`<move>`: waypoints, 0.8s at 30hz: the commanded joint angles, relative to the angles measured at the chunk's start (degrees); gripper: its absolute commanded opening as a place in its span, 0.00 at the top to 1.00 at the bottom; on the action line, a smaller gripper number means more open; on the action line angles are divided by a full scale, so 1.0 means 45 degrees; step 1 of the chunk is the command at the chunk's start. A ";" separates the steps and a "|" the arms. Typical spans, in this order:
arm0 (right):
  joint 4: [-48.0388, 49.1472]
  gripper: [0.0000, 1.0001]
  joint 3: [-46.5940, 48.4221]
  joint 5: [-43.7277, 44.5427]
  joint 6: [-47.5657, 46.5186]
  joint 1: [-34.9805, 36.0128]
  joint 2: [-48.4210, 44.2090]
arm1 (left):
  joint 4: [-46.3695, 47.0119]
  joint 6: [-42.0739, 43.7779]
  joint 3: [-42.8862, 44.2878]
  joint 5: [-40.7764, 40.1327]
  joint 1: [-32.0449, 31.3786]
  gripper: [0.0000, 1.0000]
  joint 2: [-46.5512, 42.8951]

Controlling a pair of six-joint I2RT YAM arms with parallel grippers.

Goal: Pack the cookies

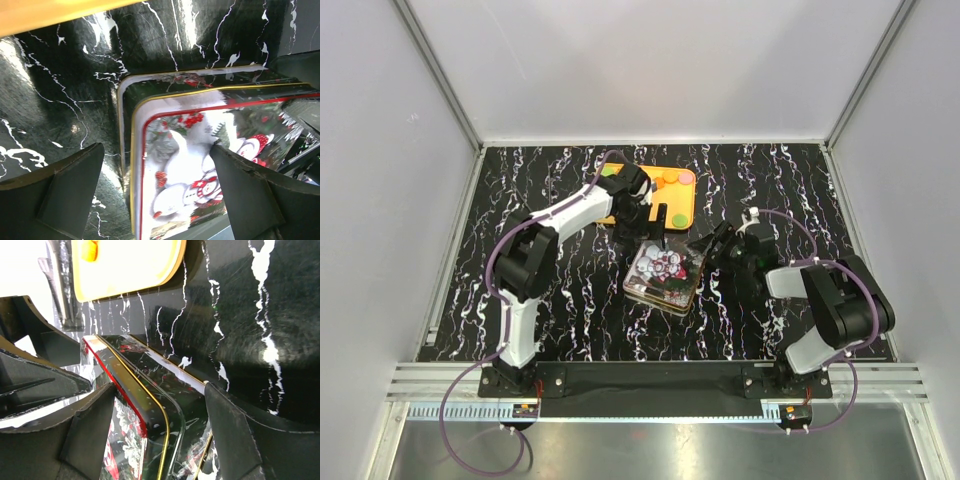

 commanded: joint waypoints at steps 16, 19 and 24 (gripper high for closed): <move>0.3656 0.50 -0.1344 0.0372 0.2107 0.1564 0.1613 | 0.0958 -0.0401 -0.0597 -0.0336 -0.0504 0.03 -0.0450; 0.2559 0.58 -0.1673 0.0724 0.1909 0.1996 0.0635 | 0.0899 -0.0264 -0.0655 -0.0298 -0.0563 0.03 -0.0684; 0.0355 0.52 -0.1968 0.0804 0.1558 0.2584 -0.1476 | 0.1054 -0.0224 -0.1279 -0.0317 -0.0602 0.03 -0.1270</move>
